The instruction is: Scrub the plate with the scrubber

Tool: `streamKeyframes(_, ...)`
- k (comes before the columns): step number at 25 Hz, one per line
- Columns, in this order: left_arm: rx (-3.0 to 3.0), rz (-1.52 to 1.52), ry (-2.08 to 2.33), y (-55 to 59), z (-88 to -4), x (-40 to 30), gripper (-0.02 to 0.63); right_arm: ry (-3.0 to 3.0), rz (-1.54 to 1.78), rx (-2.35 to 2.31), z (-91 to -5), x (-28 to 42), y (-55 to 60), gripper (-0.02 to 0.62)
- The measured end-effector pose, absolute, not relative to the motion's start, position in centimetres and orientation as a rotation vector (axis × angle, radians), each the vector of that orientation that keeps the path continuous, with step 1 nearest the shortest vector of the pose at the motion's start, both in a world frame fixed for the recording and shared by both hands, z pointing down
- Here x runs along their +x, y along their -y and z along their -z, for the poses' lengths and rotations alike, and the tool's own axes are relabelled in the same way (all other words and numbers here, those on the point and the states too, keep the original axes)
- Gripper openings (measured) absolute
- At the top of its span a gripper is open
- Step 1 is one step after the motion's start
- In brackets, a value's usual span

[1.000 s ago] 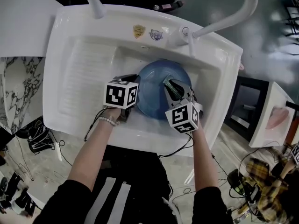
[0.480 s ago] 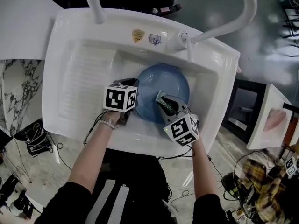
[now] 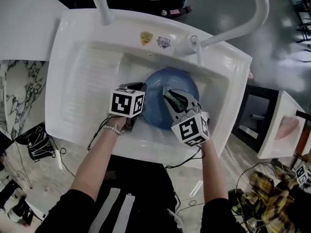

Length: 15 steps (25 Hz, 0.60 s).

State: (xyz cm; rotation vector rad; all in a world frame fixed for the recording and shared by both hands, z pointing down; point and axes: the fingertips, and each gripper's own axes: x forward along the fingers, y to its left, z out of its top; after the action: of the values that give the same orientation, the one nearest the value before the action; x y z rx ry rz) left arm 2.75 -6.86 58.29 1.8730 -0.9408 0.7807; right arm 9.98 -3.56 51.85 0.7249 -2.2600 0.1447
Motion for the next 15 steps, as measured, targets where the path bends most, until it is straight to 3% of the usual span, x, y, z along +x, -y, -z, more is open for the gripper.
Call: streamKeyframes(15, 1.906, -0.779, 0.943, 7.0, -57.9, 2.9, 0.014, 2.361, -0.056, 0.493, -53.7, 5.0, 2.6, 0.095)
